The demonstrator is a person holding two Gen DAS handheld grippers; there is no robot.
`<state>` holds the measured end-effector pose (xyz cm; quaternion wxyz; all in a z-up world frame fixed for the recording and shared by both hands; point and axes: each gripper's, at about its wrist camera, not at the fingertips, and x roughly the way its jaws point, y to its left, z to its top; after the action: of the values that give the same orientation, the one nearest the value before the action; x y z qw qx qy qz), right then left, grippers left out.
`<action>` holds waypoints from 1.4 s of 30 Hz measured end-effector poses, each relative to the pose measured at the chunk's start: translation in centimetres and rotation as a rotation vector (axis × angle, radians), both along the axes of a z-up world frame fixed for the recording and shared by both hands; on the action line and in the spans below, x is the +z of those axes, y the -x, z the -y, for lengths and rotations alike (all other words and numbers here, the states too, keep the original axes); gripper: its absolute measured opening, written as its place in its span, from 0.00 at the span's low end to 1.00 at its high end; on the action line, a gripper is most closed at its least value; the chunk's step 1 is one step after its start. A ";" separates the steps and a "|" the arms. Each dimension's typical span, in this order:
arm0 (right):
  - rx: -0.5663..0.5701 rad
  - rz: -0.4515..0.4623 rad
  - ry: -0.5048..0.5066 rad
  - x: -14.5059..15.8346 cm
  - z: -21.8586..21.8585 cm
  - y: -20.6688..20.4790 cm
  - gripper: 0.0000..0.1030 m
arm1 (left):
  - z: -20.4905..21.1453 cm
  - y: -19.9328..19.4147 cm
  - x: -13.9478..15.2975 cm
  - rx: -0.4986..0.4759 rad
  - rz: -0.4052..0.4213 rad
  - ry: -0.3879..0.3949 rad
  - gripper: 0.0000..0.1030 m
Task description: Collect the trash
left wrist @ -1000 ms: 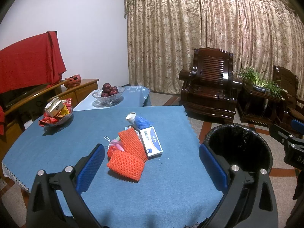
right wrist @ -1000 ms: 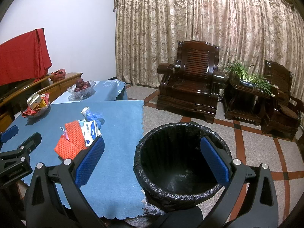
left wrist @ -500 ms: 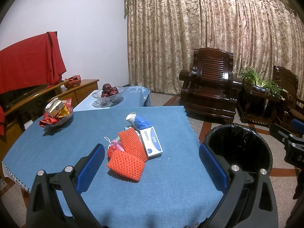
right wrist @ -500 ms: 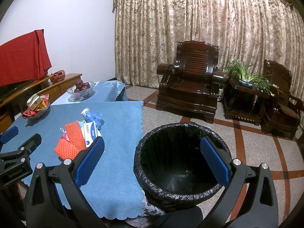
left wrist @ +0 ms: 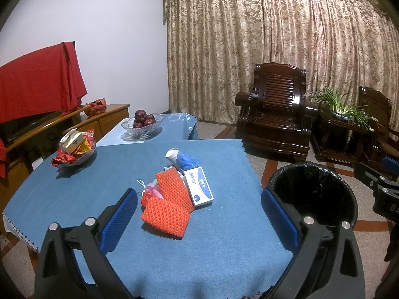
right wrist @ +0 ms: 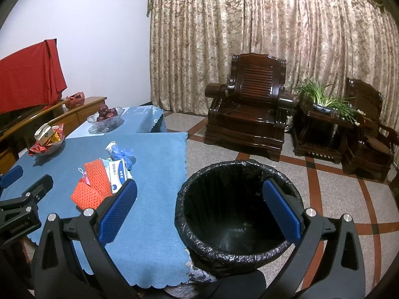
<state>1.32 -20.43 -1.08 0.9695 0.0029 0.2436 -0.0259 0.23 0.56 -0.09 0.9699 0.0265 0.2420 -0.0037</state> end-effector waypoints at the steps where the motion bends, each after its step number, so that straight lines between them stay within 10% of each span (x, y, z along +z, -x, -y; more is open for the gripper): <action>1: 0.000 0.000 0.000 0.0 0.0 0.0 0.95 | 0.1 0.0 0.0 0.000 0.000 0.000 0.94; 42: 0.140 -0.038 0.009 -4.5 -5.2 -5.4 0.95 | -4.8 -2.6 -3.2 0.122 -0.036 -0.001 0.94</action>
<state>6.74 -15.27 -5.54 0.9642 -0.0188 0.2614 0.0409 2.87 5.35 -3.30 0.9639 0.0122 0.2604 0.0551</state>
